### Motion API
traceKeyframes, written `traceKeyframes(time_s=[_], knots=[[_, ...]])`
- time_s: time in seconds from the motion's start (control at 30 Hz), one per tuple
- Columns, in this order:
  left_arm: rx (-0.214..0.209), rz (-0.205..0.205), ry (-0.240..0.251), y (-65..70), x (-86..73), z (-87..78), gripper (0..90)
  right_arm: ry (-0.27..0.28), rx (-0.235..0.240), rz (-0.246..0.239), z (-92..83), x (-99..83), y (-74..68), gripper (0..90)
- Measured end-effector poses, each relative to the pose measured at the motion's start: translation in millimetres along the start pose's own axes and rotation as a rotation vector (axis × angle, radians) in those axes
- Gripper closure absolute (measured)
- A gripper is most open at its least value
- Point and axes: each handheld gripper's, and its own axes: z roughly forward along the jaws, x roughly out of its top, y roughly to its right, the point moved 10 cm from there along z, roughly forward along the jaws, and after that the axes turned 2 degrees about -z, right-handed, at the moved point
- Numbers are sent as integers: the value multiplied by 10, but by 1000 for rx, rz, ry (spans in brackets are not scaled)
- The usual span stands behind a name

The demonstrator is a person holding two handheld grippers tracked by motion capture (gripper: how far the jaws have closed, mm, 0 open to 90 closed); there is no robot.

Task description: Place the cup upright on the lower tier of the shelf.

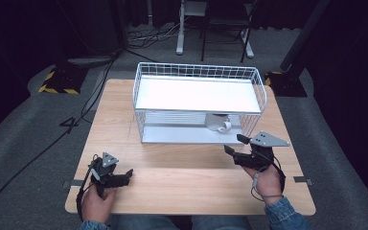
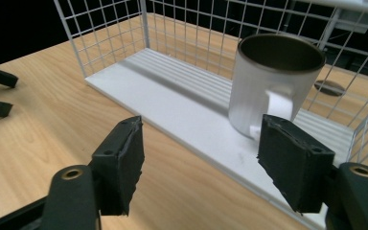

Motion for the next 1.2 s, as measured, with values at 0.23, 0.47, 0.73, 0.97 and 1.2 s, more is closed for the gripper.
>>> traceKeyframes(time_s=[0.23, 0.47, 0.73, 0.97, 1.2], knots=[[0, -9, 1, 6, 0, 1, 120, -41, 19, -5, -138, -206, -27, 232], [0, -9, 1, 6, 0, 1, 120, -99, 50, 11, -190, -452, -71, 158], [0, -9, 1, 6, 0, 1, 120, -175, 59, 23, -179, -722, -121, 153], [-1, -8, 2, 6, 1, 2, 120, -235, 55, 4, -150, -930, -163, 153], [0, -7, 1, 5, 4, 5, 118, -293, 52, -5, -73, -1170, -209, 151]])
